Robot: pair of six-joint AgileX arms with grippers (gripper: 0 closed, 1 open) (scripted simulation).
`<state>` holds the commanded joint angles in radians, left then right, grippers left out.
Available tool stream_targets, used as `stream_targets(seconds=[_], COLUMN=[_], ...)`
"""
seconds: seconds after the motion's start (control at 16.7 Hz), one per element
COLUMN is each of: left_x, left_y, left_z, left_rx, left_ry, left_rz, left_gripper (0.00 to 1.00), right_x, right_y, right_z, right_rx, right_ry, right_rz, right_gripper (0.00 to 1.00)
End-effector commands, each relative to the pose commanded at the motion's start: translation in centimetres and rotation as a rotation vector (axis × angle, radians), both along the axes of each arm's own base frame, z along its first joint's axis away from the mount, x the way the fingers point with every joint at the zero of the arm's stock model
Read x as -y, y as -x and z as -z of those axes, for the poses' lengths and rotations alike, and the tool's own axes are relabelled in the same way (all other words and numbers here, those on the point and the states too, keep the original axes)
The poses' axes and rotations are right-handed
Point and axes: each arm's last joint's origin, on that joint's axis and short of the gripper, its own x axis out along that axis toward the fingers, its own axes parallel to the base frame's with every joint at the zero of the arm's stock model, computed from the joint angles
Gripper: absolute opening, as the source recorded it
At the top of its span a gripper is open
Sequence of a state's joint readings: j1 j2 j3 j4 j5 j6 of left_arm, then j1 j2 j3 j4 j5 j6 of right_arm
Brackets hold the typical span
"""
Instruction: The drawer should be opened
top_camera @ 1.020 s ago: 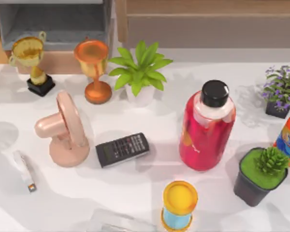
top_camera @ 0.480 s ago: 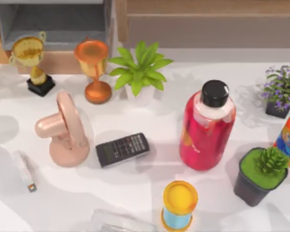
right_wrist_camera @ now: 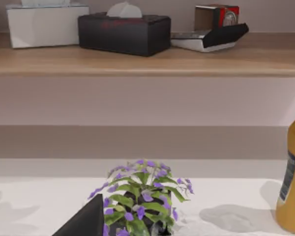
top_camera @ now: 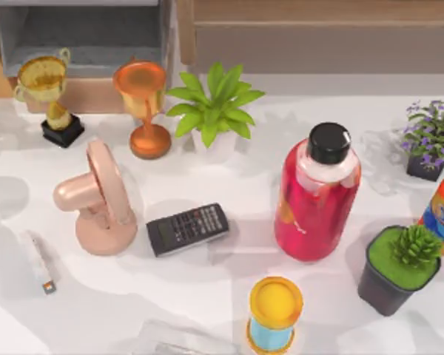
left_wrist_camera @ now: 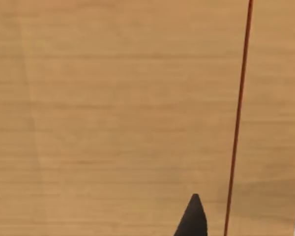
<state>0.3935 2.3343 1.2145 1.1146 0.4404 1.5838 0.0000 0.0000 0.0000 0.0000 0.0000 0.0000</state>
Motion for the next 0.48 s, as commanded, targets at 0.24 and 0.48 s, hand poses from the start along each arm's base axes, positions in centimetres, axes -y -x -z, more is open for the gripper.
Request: stream_targets(seconds=[0.24, 0.48], left_x=[0.00, 0.00], left_y=[0.00, 0.00], left_z=[0.00, 0.00], left_rx=[0.000, 0.000], left_ry=[0.000, 0.000], left_rz=[0.000, 0.000], left_gripper=[0.00, 0.00], right_x=[0.00, 0.00], right_y=[0.00, 0.00], right_z=[0.00, 0.00], right_rx=[0.000, 0.000], right_ry=[0.000, 0.000], right_rz=[0.000, 0.000], right_gripper=[1.00, 1.00])
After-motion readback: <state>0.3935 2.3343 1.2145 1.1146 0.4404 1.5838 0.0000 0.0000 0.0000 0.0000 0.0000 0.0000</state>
